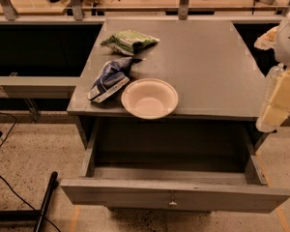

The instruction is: Close top drawer

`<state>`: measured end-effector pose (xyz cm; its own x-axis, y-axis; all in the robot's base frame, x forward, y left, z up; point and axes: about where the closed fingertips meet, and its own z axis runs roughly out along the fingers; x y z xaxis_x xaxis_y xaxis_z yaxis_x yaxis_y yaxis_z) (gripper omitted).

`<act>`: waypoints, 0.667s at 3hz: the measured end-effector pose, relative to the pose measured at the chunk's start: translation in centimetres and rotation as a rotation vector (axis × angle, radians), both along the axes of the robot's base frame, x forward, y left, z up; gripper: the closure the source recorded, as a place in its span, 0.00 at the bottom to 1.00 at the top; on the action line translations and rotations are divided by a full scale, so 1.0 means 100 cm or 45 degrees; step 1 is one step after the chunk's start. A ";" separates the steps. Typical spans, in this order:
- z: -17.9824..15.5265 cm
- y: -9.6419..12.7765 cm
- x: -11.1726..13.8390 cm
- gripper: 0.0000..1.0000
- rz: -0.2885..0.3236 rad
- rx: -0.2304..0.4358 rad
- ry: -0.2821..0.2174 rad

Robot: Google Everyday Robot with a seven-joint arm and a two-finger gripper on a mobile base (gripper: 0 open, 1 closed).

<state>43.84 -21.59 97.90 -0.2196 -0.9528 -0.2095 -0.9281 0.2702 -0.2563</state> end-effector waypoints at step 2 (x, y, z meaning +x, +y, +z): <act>-0.007 -0.016 -0.012 0.00 -0.061 0.027 -0.046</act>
Offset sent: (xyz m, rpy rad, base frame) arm -0.0484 -0.0668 -0.0337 0.0873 -0.1306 -0.1938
